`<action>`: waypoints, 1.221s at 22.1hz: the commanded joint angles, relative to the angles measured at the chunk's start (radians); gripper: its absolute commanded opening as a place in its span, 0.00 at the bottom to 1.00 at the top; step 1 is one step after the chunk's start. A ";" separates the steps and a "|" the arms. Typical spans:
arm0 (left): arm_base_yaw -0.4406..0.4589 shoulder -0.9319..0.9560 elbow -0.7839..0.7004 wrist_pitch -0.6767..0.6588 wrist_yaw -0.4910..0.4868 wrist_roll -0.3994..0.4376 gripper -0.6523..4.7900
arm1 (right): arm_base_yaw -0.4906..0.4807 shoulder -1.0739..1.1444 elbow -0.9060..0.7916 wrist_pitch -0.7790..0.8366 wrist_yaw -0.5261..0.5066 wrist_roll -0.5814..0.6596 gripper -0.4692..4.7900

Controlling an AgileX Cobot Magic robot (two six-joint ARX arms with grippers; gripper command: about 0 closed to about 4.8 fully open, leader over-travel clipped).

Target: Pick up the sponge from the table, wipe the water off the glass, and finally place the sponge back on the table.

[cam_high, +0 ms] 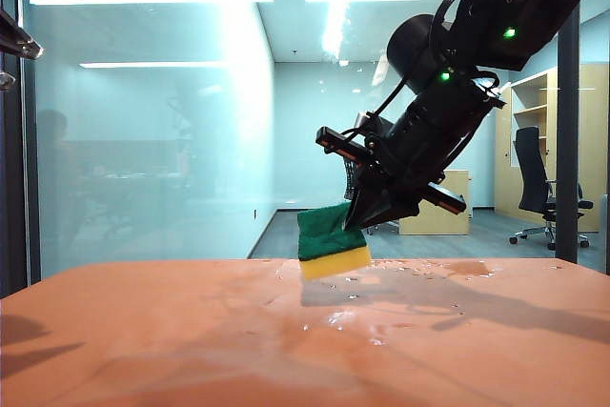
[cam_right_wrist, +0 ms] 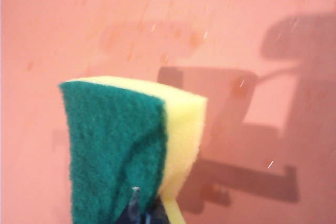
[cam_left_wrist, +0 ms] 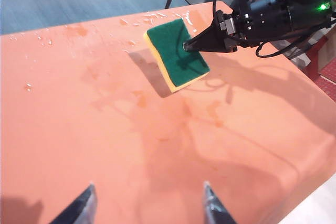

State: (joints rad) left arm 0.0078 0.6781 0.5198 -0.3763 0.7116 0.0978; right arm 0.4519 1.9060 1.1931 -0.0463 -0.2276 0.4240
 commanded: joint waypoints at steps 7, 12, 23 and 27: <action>0.000 0.021 -0.006 0.138 -0.001 0.052 0.59 | -0.004 -0.005 0.007 0.220 0.103 -0.143 0.07; 0.000 0.022 -0.006 0.220 -0.001 0.052 0.59 | -0.042 -0.003 0.008 0.395 0.148 -0.232 0.07; 0.000 0.022 -0.006 0.222 -0.001 0.052 0.59 | -0.145 0.062 0.201 0.484 0.066 -0.276 0.07; 0.000 0.022 -0.006 0.228 -0.001 0.052 0.59 | -0.143 0.126 0.333 0.457 0.035 -0.275 0.07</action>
State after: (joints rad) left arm 0.0078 0.7010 0.5133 -0.1677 0.7067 0.1429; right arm 0.3077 2.0243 1.4998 0.4049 -0.1692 0.1509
